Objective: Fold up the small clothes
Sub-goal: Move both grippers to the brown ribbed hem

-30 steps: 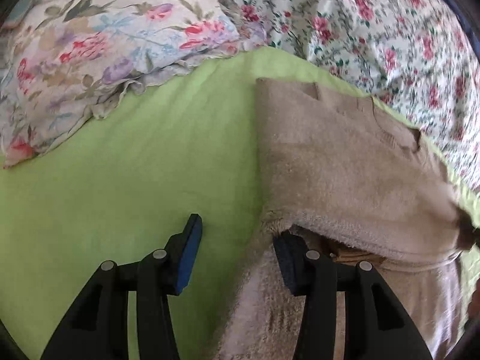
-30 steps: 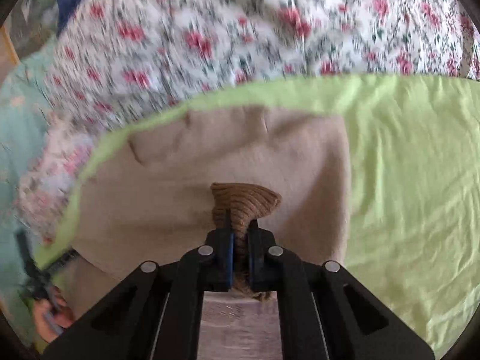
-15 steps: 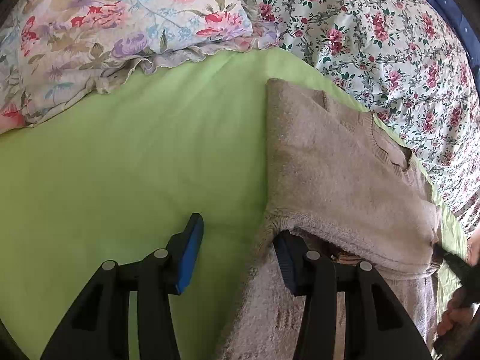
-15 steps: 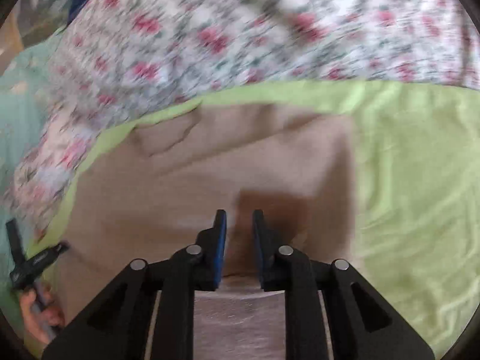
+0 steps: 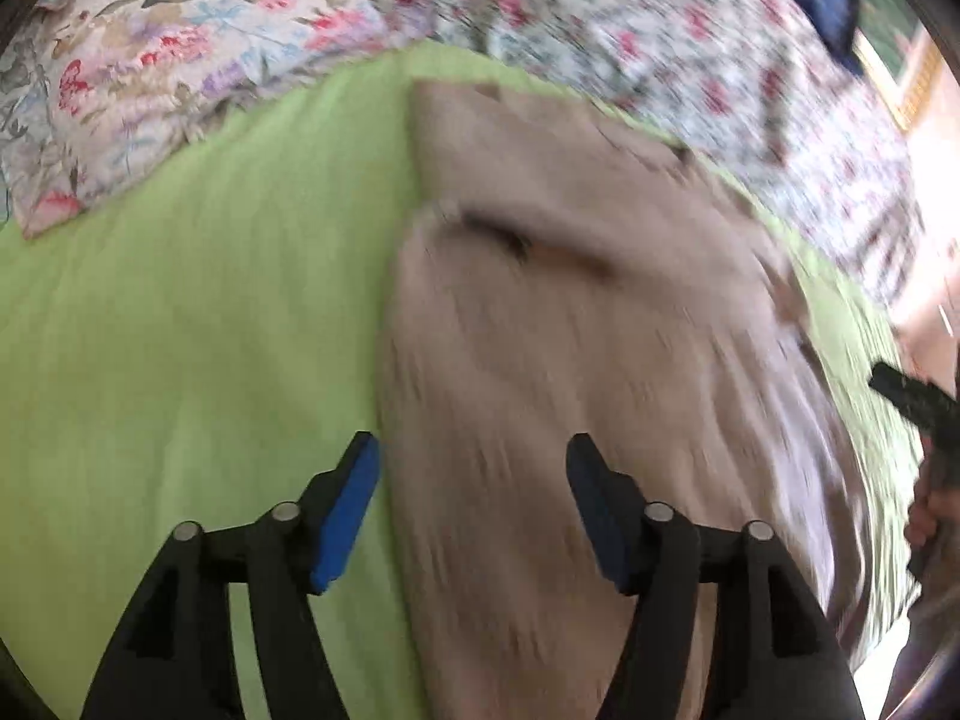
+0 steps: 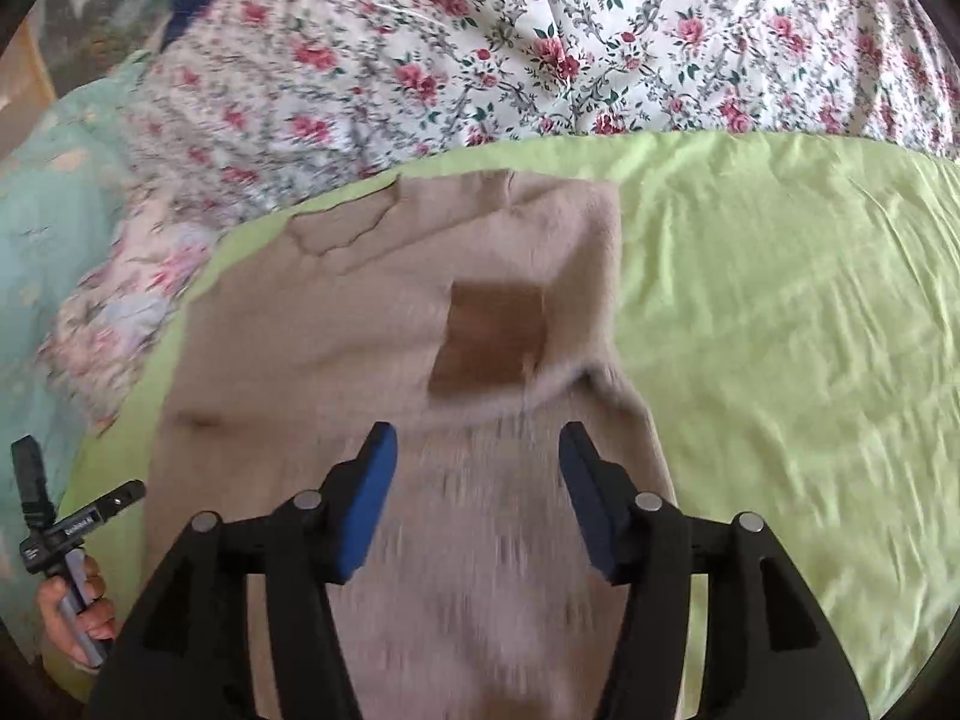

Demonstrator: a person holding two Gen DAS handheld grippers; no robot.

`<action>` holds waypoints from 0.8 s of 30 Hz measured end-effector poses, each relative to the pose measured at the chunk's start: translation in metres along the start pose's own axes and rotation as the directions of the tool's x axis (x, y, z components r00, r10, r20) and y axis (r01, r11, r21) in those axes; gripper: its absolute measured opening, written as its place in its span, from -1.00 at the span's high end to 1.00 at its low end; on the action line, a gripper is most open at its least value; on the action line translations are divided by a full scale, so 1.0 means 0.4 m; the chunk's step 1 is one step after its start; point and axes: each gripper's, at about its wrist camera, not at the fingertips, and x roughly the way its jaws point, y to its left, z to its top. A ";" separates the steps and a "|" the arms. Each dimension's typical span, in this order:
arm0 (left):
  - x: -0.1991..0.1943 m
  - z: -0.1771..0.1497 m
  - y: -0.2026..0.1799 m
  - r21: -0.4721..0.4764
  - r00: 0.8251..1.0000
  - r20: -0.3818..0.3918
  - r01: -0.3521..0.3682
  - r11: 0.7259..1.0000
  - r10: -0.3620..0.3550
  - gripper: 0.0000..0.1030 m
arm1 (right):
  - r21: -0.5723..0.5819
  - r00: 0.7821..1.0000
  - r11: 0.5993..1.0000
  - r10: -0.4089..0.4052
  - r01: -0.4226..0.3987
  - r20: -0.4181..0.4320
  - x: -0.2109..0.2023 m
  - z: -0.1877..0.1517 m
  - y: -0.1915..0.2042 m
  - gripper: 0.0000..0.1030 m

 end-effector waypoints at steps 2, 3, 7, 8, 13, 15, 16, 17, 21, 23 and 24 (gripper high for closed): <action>-0.016 -0.059 -0.029 0.032 0.999 -0.030 0.011 0.999 -0.010 -0.31 | -0.016 0.999 1.000 0.025 -0.025 -0.026 -0.040 -0.051 0.001 -0.12; -0.026 -0.093 -0.042 0.050 0.999 -0.043 0.010 0.999 -0.008 -0.33 | -0.022 0.999 0.999 0.030 -0.031 -0.036 -0.056 -0.075 -0.001 -0.12; -0.062 -0.207 -0.071 0.064 0.996 -0.084 0.006 0.998 0.000 -0.39 | -0.044 0.996 0.998 0.033 -0.037 -0.079 -0.113 -0.189 -0.013 -0.12; -0.070 -0.234 -0.069 0.054 0.995 -0.095 0.012 0.998 -0.007 -0.39 | -0.042 0.995 0.999 0.031 -0.035 -0.092 -0.128 -0.219 -0.019 -0.12; -0.104 -0.349 -0.073 0.035 0.992 -0.110 0.065 0.997 -0.061 -0.40 | -0.010 0.992 1.000 0.008 -0.009 -0.127 -0.192 -0.332 -0.075 -0.12; -0.113 -0.375 -0.082 0.041 0.989 -0.112 0.102 0.994 -0.097 -0.39 | 0.015 0.990 1.000 0.006 -0.004 -0.143 -0.208 -0.363 -0.103 -0.12; -0.113 -0.380 -0.089 0.039 0.987 -0.115 0.121 0.992 -0.116 -0.39 | 0.031 0.988 1.000 0.005 -0.001 -0.156 -0.215 -0.380 -0.117 -0.12; -0.114 -0.390 -0.095 0.035 0.983 -0.119 0.147 0.988 -0.142 -0.38 | 0.049 0.985 0.999 0.006 0.002 -0.174 -0.219 -0.398 -0.133 -0.12; -0.120 -0.424 -0.120 0.071 0.980 -0.115 0.172 0.983 -0.163 -0.31 | 0.085 0.981 0.995 0.061 -0.046 -0.182 -0.222 -0.438 -0.151 -0.12; -0.121 -0.427 -0.129 0.077 0.979 -0.110 0.182 0.980 -0.173 -0.20 | 0.090 0.977 0.992 0.106 -0.091 -0.187 -0.207 -0.445 -0.138 -0.14; -0.119 -0.427 -0.131 0.074 0.975 -0.111 0.203 0.976 -0.194 -0.06 | 0.089 0.974 0.989 0.130 -0.115 -0.185 -0.199 -0.446 -0.129 -0.14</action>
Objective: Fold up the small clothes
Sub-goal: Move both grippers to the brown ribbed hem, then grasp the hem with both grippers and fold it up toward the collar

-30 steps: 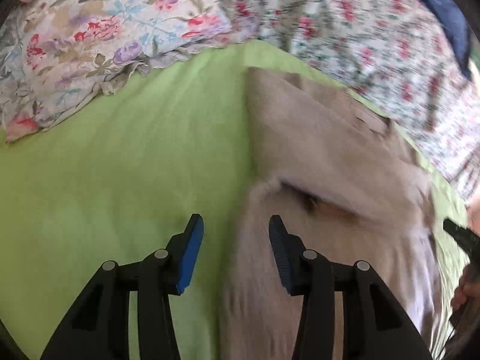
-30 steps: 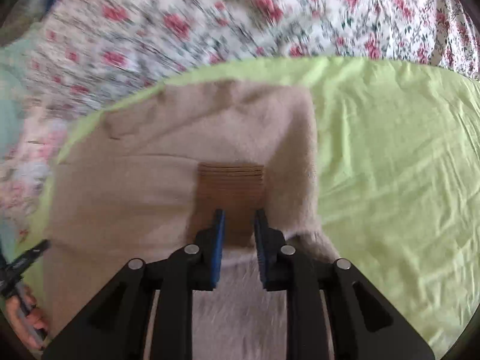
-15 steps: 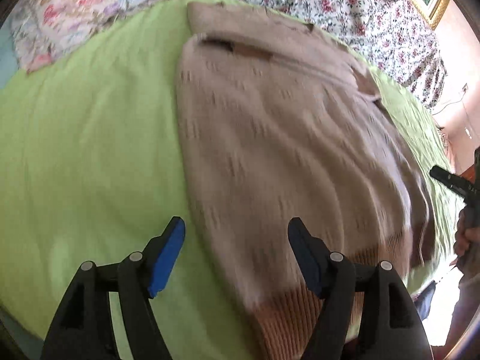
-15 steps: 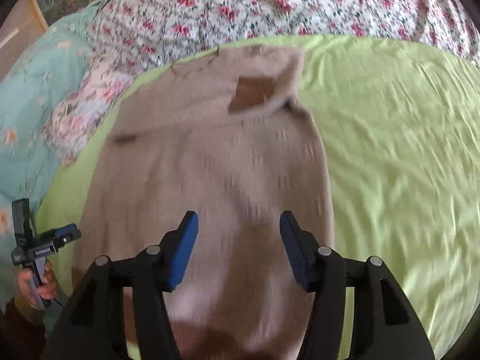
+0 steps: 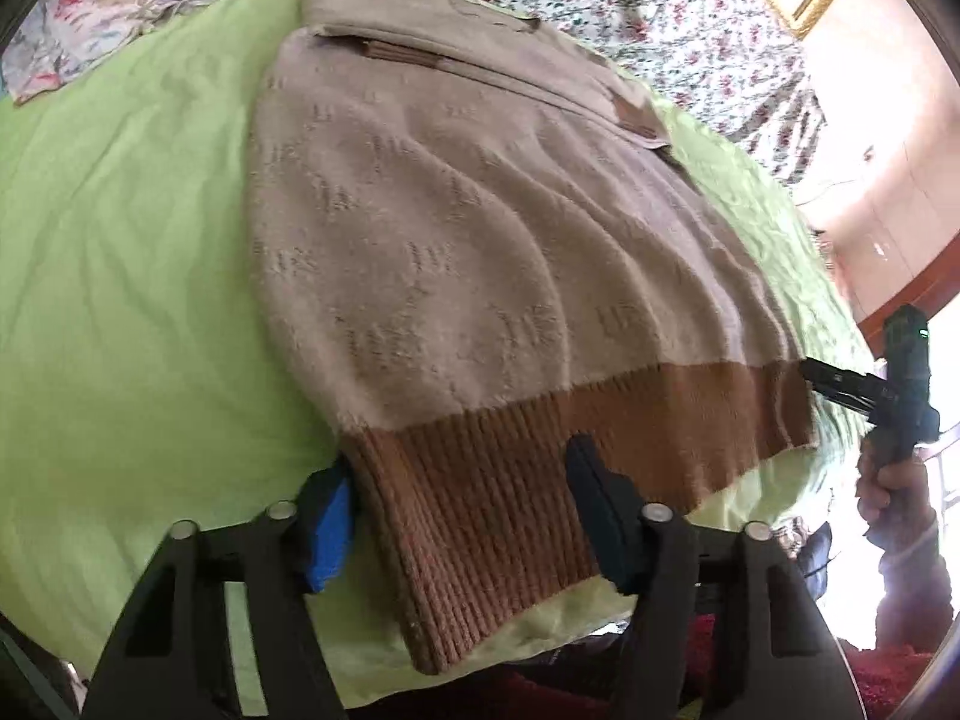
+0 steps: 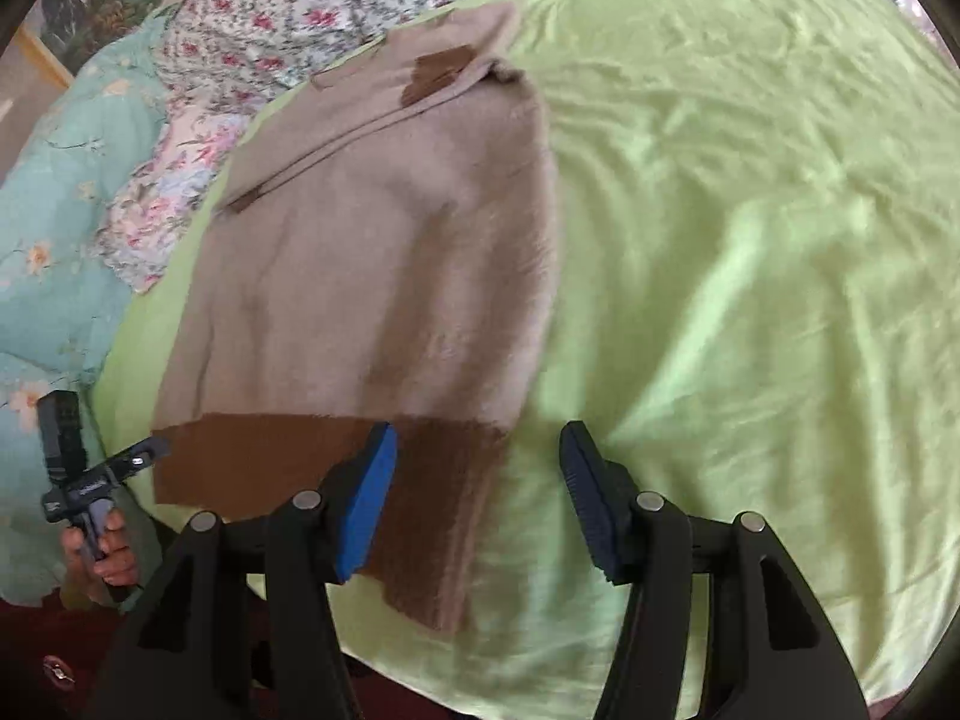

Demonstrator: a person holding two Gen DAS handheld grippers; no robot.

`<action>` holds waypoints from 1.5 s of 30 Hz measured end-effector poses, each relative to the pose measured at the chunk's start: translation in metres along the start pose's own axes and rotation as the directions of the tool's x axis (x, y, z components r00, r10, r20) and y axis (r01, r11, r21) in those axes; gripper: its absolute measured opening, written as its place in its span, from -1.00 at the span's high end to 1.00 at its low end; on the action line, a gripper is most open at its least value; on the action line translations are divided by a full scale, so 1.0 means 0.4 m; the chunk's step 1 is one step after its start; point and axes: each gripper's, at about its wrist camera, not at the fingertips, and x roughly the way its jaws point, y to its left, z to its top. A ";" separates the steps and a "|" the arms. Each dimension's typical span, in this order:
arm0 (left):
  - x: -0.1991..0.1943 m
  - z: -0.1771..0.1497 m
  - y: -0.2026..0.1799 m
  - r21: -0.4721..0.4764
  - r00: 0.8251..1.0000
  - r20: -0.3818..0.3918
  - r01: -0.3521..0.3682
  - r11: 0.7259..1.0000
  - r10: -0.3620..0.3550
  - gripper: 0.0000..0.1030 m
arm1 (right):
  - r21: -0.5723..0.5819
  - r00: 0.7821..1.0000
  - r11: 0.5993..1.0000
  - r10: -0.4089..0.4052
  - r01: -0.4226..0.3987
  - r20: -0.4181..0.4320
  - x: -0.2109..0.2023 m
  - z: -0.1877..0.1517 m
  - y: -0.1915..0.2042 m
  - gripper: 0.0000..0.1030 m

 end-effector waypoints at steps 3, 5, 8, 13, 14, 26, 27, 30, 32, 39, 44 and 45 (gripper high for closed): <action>0.013 0.007 0.002 -0.011 0.998 -0.010 0.057 0.998 -0.057 0.45 | 0.010 0.998 0.998 0.065 -0.065 -0.002 0.026 -0.003 0.009 -0.08; 0.021 0.007 0.009 -0.012 0.998 -0.005 0.065 0.998 -0.065 0.60 | 0.022 0.995 0.996 0.092 -0.091 -0.033 0.047 -0.010 0.009 0.56; 0.021 0.004 0.027 -0.033 0.996 0.014 0.093 0.995 -0.092 0.80 | 0.042 0.993 0.994 0.105 -0.103 -0.049 0.060 -0.029 -0.001 0.79; -0.024 -0.019 0.028 -0.016 0.995 0.062 0.080 0.997 -0.079 0.91 | 0.055 0.994 0.993 0.106 -0.107 0.021 0.006 -0.043 -0.023 0.82; -0.032 -0.020 0.030 -0.019 0.994 0.069 0.085 0.996 -0.084 0.91 | 0.060 0.993 0.992 0.111 -0.113 0.029 0.000 -0.047 -0.030 0.82; -0.216 0.180 -0.016 0.006 0.943 0.311 0.118 0.993 -0.114 0.91 | -0.025 0.957 0.977 0.211 -0.210 0.199 -0.084 0.128 0.053 0.82; -0.226 0.219 -0.017 0.015 0.933 0.344 0.111 0.994 -0.110 0.91 | -0.034 0.952 0.977 0.213 -0.211 0.221 -0.088 0.156 0.061 0.82; -0.240 0.352 -0.011 0.032 0.901 0.423 0.086 0.996 -0.092 0.91 | -0.070 0.938 0.981 0.194 -0.181 0.286 -0.078 0.281 0.094 0.82; -0.227 0.440 -0.002 0.033 0.886 0.460 0.052 0.998 -0.062 0.91 | -0.078 0.934 0.983 0.183 -0.167 0.306 -0.055 0.354 0.107 0.82; -0.068 0.745 0.066 -0.016 0.882 0.471 -0.020 1.000 0.025 0.91 | -0.083 0.920 0.992 0.123 -0.099 0.372 0.082 0.646 0.124 0.82; 0.090 0.886 0.133 -0.049 0.902 0.425 -0.066 0.997 0.080 0.91 | -0.031 0.935 0.999 0.047 -0.039 0.353 0.235 0.796 0.079 0.82; 0.126 0.905 0.150 -0.057 0.909 0.407 -0.070 0.996 0.087 0.91 | -0.026 0.939 0.999 0.032 -0.024 0.341 0.263 0.811 0.070 0.82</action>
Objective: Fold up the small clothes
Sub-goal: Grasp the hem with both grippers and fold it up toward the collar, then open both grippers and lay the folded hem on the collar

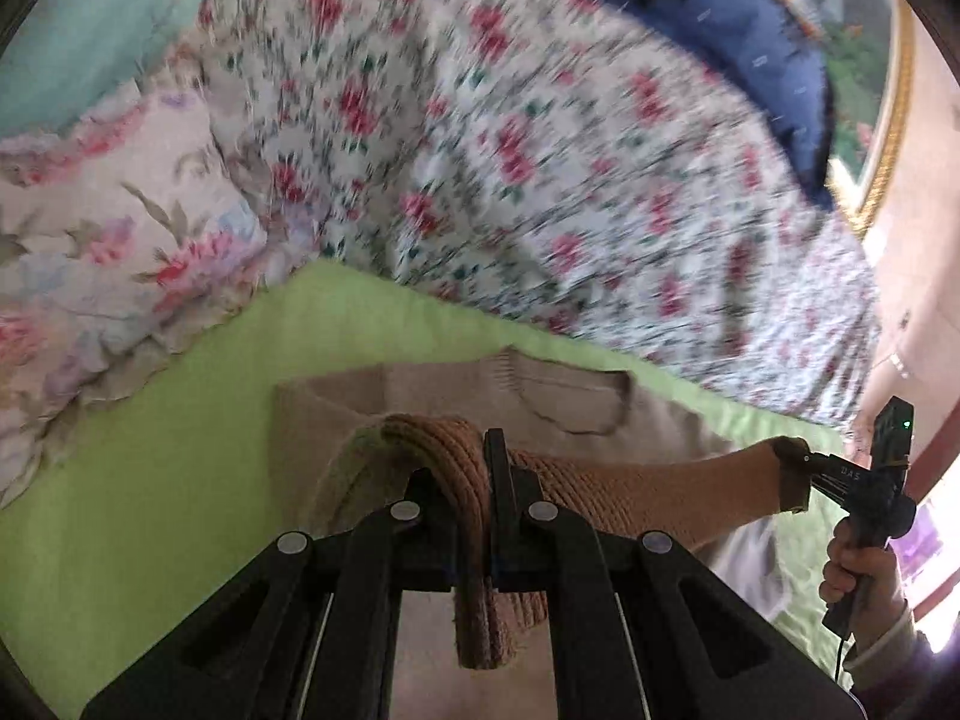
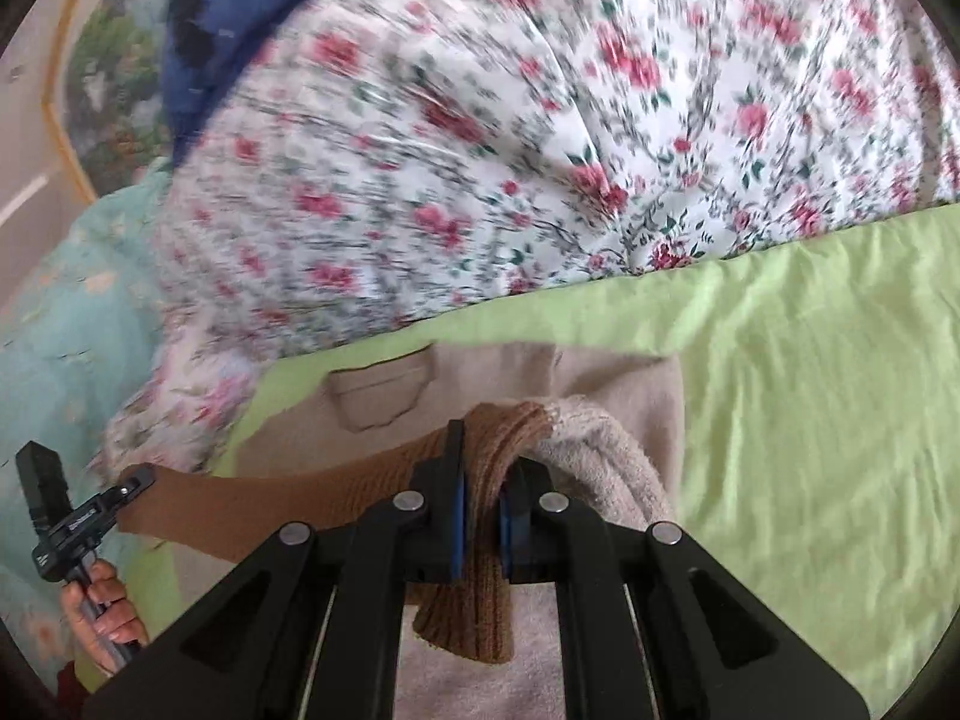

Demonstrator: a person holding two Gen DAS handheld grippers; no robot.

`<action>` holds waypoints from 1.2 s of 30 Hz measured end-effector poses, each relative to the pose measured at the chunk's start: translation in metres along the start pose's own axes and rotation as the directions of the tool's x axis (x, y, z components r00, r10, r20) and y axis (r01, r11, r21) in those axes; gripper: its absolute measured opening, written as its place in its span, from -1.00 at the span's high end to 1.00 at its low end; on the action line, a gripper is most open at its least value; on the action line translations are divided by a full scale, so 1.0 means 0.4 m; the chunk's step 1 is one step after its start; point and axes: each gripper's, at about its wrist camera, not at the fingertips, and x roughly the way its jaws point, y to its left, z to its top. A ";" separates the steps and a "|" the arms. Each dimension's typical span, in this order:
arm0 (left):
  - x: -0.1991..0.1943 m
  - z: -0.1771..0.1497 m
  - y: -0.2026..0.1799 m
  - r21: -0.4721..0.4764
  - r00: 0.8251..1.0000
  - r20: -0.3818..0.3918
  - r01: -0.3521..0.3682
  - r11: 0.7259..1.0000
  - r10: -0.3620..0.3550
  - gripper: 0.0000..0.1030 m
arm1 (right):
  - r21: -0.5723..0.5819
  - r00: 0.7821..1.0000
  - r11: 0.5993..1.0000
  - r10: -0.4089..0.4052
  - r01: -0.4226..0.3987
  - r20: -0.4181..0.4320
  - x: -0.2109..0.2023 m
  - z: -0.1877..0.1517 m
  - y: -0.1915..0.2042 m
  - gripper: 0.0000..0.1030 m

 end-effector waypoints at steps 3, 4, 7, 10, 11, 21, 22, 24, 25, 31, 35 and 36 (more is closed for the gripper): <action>0.109 -0.004 0.037 -0.010 0.998 -0.051 -0.038 0.999 0.037 0.90 | -0.006 0.998 0.999 -0.046 0.045 -0.051 0.104 -0.002 -0.028 0.82; 0.143 -0.008 0.049 -0.013 0.997 -0.069 -0.048 0.999 0.047 0.90 | -0.008 0.996 0.998 -0.057 0.057 -0.068 0.135 -0.005 -0.034 0.81; 0.192 -0.033 0.077 -0.032 0.992 -0.115 -0.060 0.998 0.056 0.88 | -0.028 0.990 0.995 -0.094 0.092 -0.102 0.190 -0.019 -0.041 0.74; 0.172 -0.071 0.071 -0.019 0.992 -0.124 -0.039 0.999 0.037 0.81 | -0.015 0.993 0.997 -0.079 0.078 -0.083 0.164 -0.017 -0.043 0.67; 0.153 -0.087 0.059 -0.007 0.992 -0.121 -0.027 1.000 0.026 0.76 | -0.006 0.995 0.997 -0.078 0.078 -0.067 0.143 -0.015 -0.043 0.58; 0.117 -0.262 -0.074 0.064 0.976 -0.200 0.099 0.993 -0.085 0.29 | -0.127 0.983 0.983 0.115 -0.133 -0.142 0.041 -0.137 0.087 0.29; 0.132 -0.270 -0.081 0.094 0.977 -0.208 0.073 0.993 -0.052 0.29 | -0.164 0.978 0.977 0.108 -0.138 -0.179 0.060 -0.155 0.103 0.29; 0.149 -0.267 -0.078 0.101 0.976 -0.215 0.063 0.993 -0.041 0.29 | -0.235 0.973 0.964 0.073 -0.125 -0.218 0.089 -0.179 0.119 0.29; 0.156 -0.254 -0.068 0.092 0.978 -0.206 0.052 0.994 -0.032 0.29 | -0.255 0.972 0.961 0.050 -0.109 -0.228 0.105 -0.183 0.117 0.29; 0.202 -0.123 0.027 0.009 0.985 -0.104 -0.136 0.991 0.136 0.24 | -0.270 0.991 0.961 -0.089 0.058 -0.105 0.147 -0.066 0.069 0.29; 0.169 -0.069 0.104 -0.110 0.976 -0.056 -0.215 0.970 0.210 0.26 | -0.165 0.979 0.965 -0.201 0.203 0.034 0.126 0.053 0.019 0.29; 0.144 -0.074 0.118 -0.140 0.981 -0.039 -0.193 0.971 0.189 0.26 | -0.132 0.978 0.969 -0.203 0.207 0.047 0.113 0.067 0.011 0.29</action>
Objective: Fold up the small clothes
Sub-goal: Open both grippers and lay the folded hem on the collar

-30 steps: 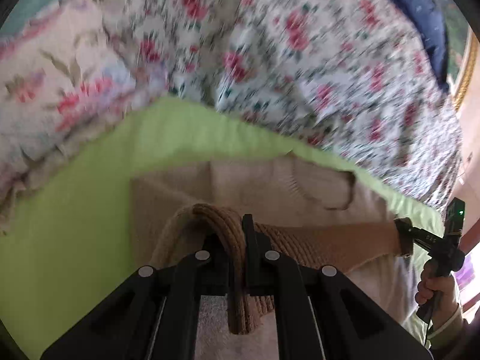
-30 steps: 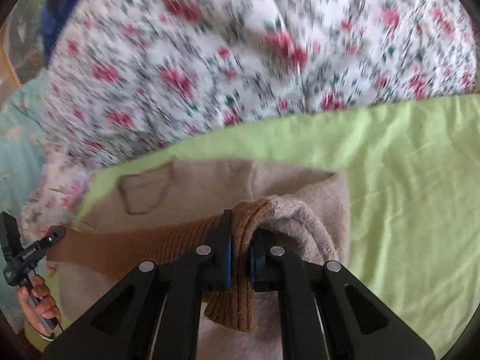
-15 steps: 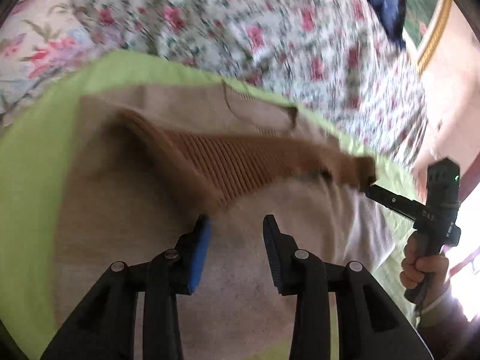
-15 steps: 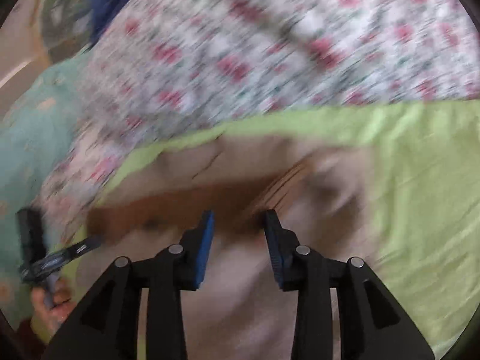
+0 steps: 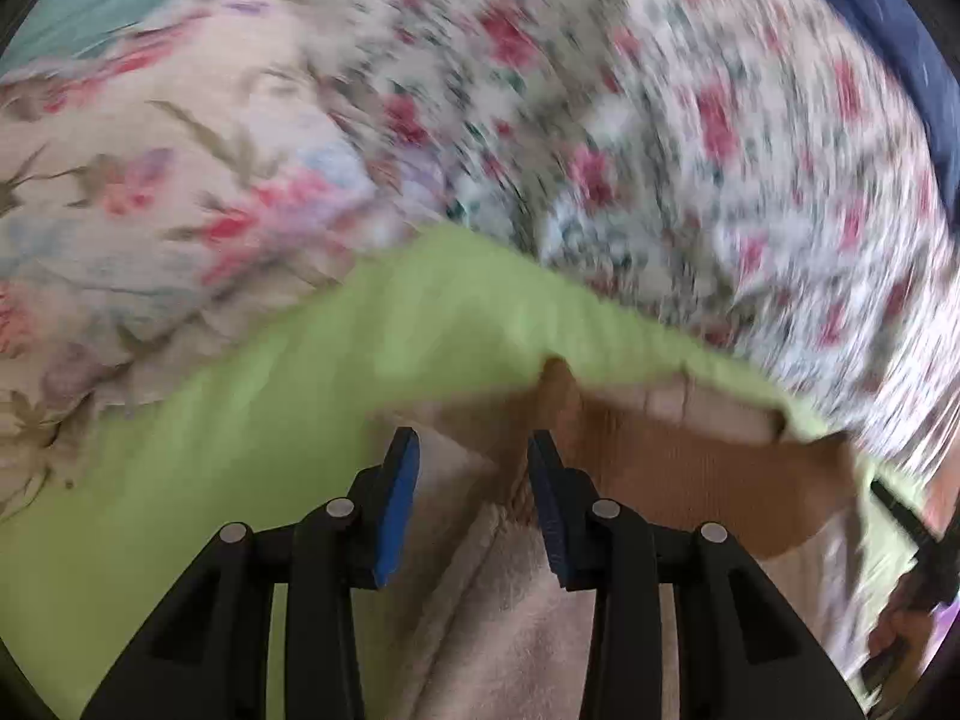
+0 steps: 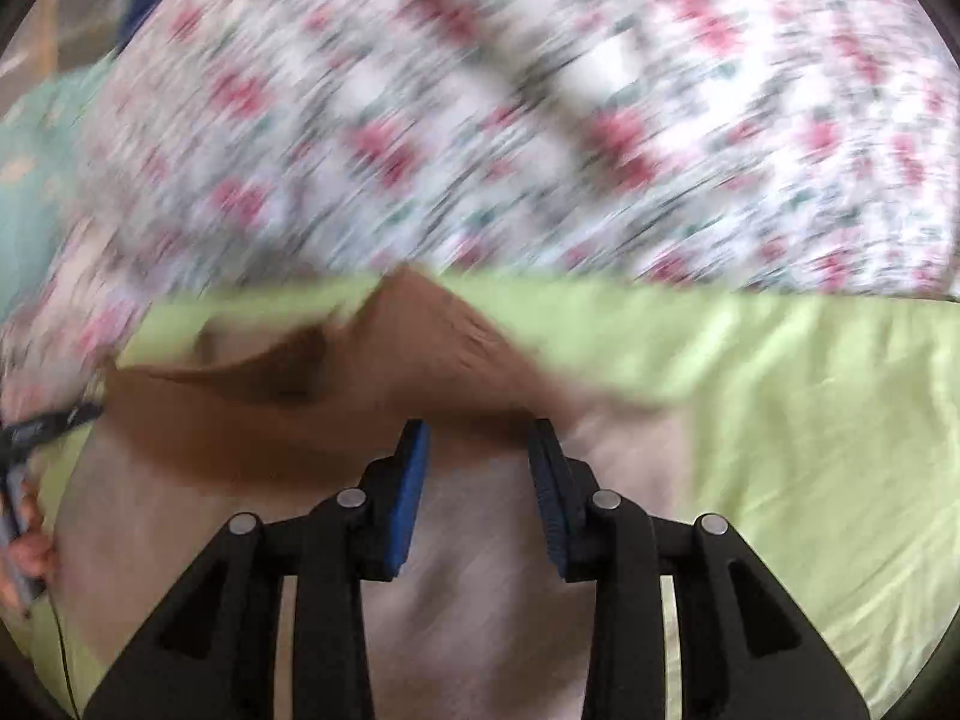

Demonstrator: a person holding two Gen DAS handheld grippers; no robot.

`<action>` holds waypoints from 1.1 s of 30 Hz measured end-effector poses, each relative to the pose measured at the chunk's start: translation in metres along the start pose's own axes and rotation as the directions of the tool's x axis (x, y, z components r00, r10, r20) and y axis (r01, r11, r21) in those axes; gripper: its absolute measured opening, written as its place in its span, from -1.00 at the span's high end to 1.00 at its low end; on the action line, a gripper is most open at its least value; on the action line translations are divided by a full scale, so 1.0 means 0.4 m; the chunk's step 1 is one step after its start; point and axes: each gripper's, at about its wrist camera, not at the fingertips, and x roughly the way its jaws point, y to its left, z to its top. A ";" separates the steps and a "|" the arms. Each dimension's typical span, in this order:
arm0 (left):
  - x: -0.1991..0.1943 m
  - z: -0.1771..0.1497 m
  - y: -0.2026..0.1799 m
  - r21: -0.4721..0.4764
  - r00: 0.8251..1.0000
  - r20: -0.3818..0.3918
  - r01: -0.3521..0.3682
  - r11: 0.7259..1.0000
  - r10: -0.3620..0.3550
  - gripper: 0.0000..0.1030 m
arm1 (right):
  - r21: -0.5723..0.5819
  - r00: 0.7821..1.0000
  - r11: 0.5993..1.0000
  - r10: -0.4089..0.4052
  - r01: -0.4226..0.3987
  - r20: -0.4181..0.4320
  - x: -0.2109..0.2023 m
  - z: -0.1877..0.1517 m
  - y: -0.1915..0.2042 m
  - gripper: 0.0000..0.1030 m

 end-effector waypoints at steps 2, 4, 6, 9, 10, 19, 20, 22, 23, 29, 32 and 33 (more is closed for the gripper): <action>-0.048 -0.032 0.014 -0.017 0.999 0.019 0.030 0.999 -0.030 0.20 | 0.057 0.999 0.998 0.039 -0.040 0.013 -0.035 0.005 -0.018 0.29; -0.090 -0.087 0.007 0.002 0.999 0.010 0.048 0.999 -0.048 0.12 | 0.043 0.997 0.997 0.070 -0.071 0.019 -0.070 -0.018 -0.010 0.28; -0.132 -0.160 0.004 0.001 0.997 -0.015 0.069 0.998 -0.069 0.11 | 0.012 0.996 0.996 0.089 -0.089 0.001 -0.096 -0.062 0.005 0.25; -0.197 -0.266 0.002 -0.030 0.991 -0.057 0.120 0.992 -0.122 0.10 | 0.013 0.989 0.991 0.131 -0.131 -0.068 -0.115 -0.137 0.020 0.20; -0.214 -0.296 0.000 -0.036 0.989 -0.066 0.130 0.991 -0.132 0.10 | 0.022 0.986 0.990 0.138 -0.136 -0.089 -0.126 -0.167 0.027 0.20; -0.301 -0.511 -0.019 -0.097 0.976 -0.137 0.159 0.982 -0.172 -0.11 | 0.104 0.975 0.981 0.175 -0.162 -0.133 -0.245 -0.352 0.035 0.12; -0.294 -0.526 -0.013 -0.115 0.975 -0.148 0.152 0.982 -0.168 -0.16 | 0.117 0.974 0.979 0.181 -0.165 -0.136 -0.254 -0.368 0.032 0.11; -0.267 -0.542 0.000 -0.171 0.966 -0.174 0.161 0.972 -0.190 -0.20 | 0.135 0.972 0.976 0.188 -0.169 -0.141 -0.271 -0.393 0.028 0.10; -0.259 -0.550 0.007 -0.200 0.963 -0.178 0.166 0.966 -0.202 -0.20 | 0.142 0.971 0.975 0.190 -0.169 -0.144 -0.276 -0.400 0.027 0.09; -0.236 -0.520 0.017 -0.256 0.977 -0.113 0.148 0.955 -0.182 -0.25 | 0.162 0.968 0.972 0.197 -0.172 -0.153 -0.292 -0.414 0.024 0.06; -0.216 -0.486 0.036 -0.314 0.982 -0.081 0.139 0.939 -0.172 -0.25 | 0.158 0.967 0.972 0.201 -0.176 -0.154 -0.290 -0.407 0.028 0.06; -0.211 -0.473 0.046 -0.340 0.982 -0.069 0.140 0.930 -0.174 -0.25 | 0.157 0.967 0.971 0.202 -0.178 -0.154 -0.290 -0.404 0.030 0.06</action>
